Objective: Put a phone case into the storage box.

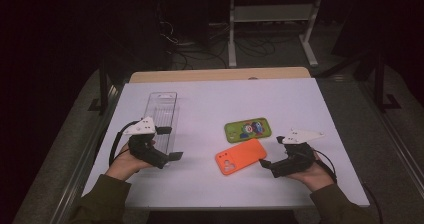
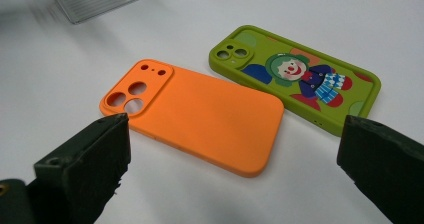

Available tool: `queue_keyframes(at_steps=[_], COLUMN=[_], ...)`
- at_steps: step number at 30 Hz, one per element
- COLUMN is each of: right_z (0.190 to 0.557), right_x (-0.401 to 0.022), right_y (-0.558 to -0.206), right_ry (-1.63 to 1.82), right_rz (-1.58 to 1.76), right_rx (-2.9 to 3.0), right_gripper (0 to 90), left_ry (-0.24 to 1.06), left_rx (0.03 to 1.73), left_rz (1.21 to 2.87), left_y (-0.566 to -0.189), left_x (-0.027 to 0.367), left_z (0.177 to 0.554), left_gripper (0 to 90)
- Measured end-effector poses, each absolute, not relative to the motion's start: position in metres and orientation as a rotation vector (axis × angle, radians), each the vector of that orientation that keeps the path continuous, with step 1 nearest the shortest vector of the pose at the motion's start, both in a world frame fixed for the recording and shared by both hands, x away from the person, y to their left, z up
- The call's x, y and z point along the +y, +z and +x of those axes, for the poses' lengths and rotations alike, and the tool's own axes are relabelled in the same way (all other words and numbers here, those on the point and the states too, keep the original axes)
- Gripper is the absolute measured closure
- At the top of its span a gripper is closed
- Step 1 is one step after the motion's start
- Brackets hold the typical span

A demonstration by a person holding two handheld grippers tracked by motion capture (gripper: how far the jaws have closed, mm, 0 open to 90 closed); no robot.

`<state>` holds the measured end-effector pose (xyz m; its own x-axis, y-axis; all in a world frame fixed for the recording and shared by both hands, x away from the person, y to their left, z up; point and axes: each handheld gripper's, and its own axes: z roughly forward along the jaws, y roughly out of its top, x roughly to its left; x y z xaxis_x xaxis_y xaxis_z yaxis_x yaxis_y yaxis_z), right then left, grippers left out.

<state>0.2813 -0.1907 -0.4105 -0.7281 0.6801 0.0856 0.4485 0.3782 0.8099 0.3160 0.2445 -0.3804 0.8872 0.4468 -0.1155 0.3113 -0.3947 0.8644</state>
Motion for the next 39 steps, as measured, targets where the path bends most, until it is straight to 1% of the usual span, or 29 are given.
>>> queue_keyframes(at_steps=[9,18,32,39], right_z=[0.283,0.283,0.284,0.284], right_x=[-0.191,-0.192,-0.193,-0.194], right_y=[-0.411,-0.411,-0.411,-0.411], right_ry=[1.275,1.278,1.27,1.265], right_rz=[0.995,1.007,1.021,1.027], right_rx=[2.375,2.372,2.37,2.369], right_gripper=[0.3,0.3,0.3,0.3], left_ry=[0.146,0.139,0.117,0.105], left_rx=[0.56,0.532,0.508,0.51], left_rz=[2.022,2.035,2.046,2.057], left_y=[-0.378,-0.371,-0.363,-0.365], left_x=[0.234,0.216,0.174,0.154], left_z=[0.317,0.322,0.328,0.332], left_gripper=[0.0,0.0,0.0,0.0])
